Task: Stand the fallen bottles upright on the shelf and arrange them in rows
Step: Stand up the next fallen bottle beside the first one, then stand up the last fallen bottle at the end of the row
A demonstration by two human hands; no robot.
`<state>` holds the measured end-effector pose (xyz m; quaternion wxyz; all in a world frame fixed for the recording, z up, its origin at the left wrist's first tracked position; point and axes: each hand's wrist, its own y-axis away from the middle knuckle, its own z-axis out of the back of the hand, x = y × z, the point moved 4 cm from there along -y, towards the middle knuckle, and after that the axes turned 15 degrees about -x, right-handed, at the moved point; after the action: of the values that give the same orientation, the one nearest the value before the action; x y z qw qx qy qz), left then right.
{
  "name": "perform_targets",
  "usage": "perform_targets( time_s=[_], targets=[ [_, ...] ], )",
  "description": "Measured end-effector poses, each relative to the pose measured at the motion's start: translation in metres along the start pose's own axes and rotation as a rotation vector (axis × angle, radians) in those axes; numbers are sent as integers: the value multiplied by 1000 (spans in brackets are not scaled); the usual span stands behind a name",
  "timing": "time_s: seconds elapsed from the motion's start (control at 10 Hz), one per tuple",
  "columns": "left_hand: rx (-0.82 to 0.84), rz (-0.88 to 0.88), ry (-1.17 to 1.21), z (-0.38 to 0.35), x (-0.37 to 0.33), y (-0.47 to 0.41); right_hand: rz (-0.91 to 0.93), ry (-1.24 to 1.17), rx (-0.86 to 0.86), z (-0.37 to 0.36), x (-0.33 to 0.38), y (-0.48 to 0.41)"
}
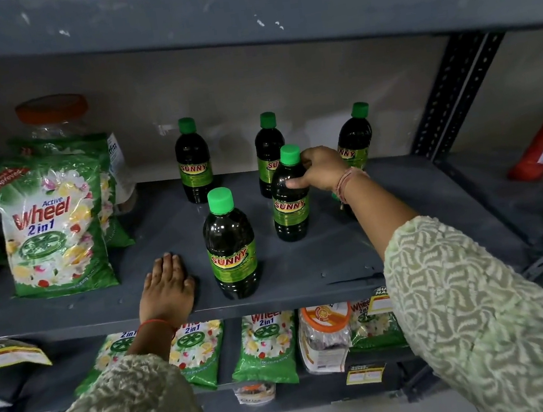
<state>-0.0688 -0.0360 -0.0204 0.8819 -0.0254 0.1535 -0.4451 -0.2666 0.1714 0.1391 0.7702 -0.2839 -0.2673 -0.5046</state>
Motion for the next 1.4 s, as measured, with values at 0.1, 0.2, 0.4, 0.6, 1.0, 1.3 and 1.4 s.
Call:
perform_targets(
  time_s=[0.1,0.2,0.4,0.6,1.0,1.3,1.4],
  targets=[
    [5,2,-2,0,0,0,-3,-23,-3,-1,-2,1],
    [5,0,-12,0,0,0,-18,-83,36,-5,-6,4],
    [3,-2,-6,0,0,-1,-33,-146,35,-5,-9,23],
    [3,3,5,-2,2,-1,-15,-141,64,0,-17,75],
    [24,-5,40,1,1,-5,-16,-236,146,6,-18,100],
    [-46,14,45,-1,-5,0,-138,377,-22,48,-99,11],
    [-58,17,38,-2,-6,0,-182,534,92,32,-127,11]
  ],
)
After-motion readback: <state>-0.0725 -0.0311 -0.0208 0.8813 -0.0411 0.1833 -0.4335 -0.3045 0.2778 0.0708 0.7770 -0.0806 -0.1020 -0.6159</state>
